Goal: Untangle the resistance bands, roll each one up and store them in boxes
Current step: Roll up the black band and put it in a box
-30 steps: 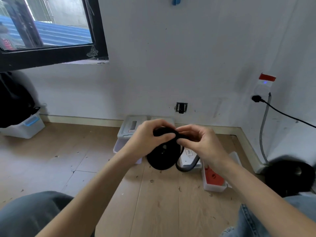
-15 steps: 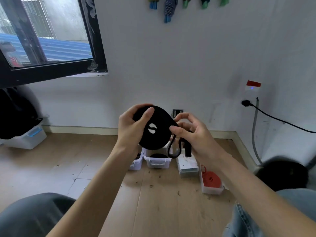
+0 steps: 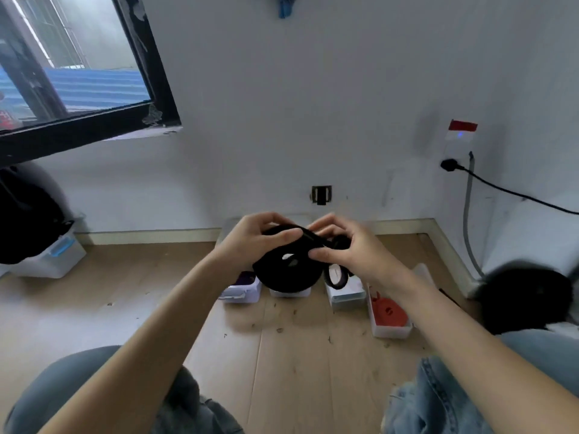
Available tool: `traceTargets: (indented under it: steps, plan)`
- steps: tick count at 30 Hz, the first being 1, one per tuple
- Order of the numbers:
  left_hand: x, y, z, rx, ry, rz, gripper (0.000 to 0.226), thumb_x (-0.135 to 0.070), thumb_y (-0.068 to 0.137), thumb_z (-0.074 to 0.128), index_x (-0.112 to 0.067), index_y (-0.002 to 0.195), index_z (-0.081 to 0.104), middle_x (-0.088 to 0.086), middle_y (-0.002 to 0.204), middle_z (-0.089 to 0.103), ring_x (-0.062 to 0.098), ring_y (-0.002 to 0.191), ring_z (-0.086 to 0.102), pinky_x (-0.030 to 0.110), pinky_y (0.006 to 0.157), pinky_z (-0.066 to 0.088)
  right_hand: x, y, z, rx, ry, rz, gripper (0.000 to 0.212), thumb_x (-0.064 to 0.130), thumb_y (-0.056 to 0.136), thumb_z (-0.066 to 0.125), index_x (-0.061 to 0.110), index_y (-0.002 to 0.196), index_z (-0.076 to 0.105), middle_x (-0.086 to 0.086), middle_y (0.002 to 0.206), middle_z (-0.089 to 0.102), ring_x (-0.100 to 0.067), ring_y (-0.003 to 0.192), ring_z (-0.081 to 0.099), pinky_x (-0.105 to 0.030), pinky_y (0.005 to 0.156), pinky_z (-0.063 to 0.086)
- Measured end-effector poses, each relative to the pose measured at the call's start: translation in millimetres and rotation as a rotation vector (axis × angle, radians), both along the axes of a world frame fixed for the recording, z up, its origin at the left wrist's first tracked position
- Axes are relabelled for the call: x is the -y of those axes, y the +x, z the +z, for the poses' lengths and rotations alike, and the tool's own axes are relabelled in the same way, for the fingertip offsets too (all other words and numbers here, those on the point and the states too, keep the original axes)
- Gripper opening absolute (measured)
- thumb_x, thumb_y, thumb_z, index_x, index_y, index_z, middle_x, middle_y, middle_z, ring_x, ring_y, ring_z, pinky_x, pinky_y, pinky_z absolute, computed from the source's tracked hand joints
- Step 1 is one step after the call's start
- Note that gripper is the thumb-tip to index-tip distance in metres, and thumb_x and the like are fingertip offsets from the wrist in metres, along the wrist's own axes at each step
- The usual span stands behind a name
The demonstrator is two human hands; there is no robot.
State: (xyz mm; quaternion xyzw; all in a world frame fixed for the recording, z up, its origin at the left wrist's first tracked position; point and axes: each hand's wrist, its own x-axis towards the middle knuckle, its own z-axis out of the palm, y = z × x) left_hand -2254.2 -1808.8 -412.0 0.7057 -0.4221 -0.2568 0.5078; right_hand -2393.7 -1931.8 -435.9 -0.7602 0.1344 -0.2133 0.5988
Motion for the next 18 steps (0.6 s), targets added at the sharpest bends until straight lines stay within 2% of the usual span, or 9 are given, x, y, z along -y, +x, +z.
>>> traceTargets:
  steps: [3, 5, 7, 9, 12, 14, 16, 18]
  plan:
    - [18.3, 13.8, -13.7, 0.179, 0.197, -0.047, 0.01, -0.022, 0.082, 0.069, -0.023, 0.091, 0.066, -0.005, 0.079, 0.068, 0.004, 0.069, 0.064, 0.014, 0.067, 0.051, 23.1, 5.1, -15.0, -0.054, 0.031, -0.076, 0.017, 0.013, 0.076, 0.076, 0.018, 0.089, 0.066, -0.001, 0.083, 0.067, -0.006, 0.069, 0.063, -0.018, 0.068, 0.051]
    - [28.3, 21.0, -14.2, 0.199, 0.271, -0.132, 0.009, -0.026, 0.082, 0.069, -0.023, 0.09, 0.068, -0.006, 0.076, 0.068, 0.006, 0.07, 0.064, 0.012, 0.064, 0.049, 35.9, 5.7, -18.8, -0.066, 0.011, -0.079, 0.013, 0.013, 0.074, 0.078, 0.016, 0.082, 0.068, 0.0, 0.073, 0.065, -0.004, 0.062, 0.06, -0.019, 0.065, 0.051]
    - [37.0, 25.6, -11.3, 0.086, 0.224, -0.183, 0.015, -0.033, 0.076, 0.067, -0.021, 0.084, 0.069, -0.004, 0.073, 0.068, 0.009, 0.07, 0.064, 0.015, 0.061, 0.049, 40.6, 4.0, -23.8, -0.017, 0.077, -0.075, 0.01, 0.012, 0.075, 0.077, 0.015, 0.078, 0.068, 0.003, 0.067, 0.064, -0.003, 0.06, 0.061, -0.017, 0.062, 0.051]
    - [44.6, 28.6, -9.3, -0.047, 0.114, -0.169, 0.018, -0.034, 0.073, 0.065, -0.019, 0.081, 0.069, -0.003, 0.072, 0.068, 0.009, 0.069, 0.064, 0.016, 0.06, 0.05, 40.0, 3.9, -26.3, 0.034, 0.122, -0.114, 0.009, 0.017, 0.075, 0.077, 0.018, 0.078, 0.068, 0.005, 0.066, 0.064, -0.004, 0.061, 0.063, -0.022, 0.064, 0.054]
    - [61.5, 21.7, -15.2, -0.092, -0.005, -0.06, 0.009, -0.026, 0.078, 0.066, -0.018, 0.079, 0.068, -0.005, 0.068, 0.068, 0.007, 0.065, 0.064, 0.016, 0.058, 0.05, 38.5, -0.7, -29.6, 0.091, 0.127, -0.218, 0.016, 0.023, 0.076, 0.076, 0.02, 0.082, 0.062, 0.009, 0.069, 0.065, -0.006, 0.063, 0.066, -0.023, 0.061, 0.055]
    - [71.2, 12.2, -21.5, -0.123, -0.058, 0.033, 0.007, -0.021, 0.083, 0.065, -0.018, 0.078, 0.069, -0.005, 0.067, 0.069, 0.008, 0.063, 0.065, 0.018, 0.056, 0.051, 37.2, -4.5, -33.6, 0.079, 0.042, -0.278, 0.022, 0.025, 0.077, 0.076, 0.022, 0.086, 0.056, 0.009, 0.076, 0.063, -0.004, 0.069, 0.063, -0.023, 0.065, 0.053]
    - [74.2, 3.4, -30.8, -0.266, -0.097, 0.113, 0.01, -0.022, 0.085, 0.065, -0.015, 0.081, 0.071, 0.0, 0.073, 0.071, 0.012, 0.067, 0.067, 0.022, 0.06, 0.053, 33.3, -5.9, -35.2, 0.058, -0.068, -0.287, 0.028, 0.024, 0.077, 0.076, 0.022, 0.091, 0.052, 0.013, 0.081, 0.06, 0.001, 0.075, 0.058, -0.018, 0.071, 0.05]
    - [68.5, -1.8, -38.4, -0.406, -0.111, 0.166, 0.017, -0.025, 0.085, 0.064, -0.01, 0.089, 0.07, 0.008, 0.084, 0.072, 0.019, 0.077, 0.068, 0.029, 0.069, 0.054, 31.8, -7.9, -33.0, 0.069, -0.04, -0.276, 0.028, 0.017, 0.077, 0.076, 0.02, 0.095, 0.055, 0.014, 0.083, 0.057, 0.003, 0.078, 0.055, -0.015, 0.072, 0.048]
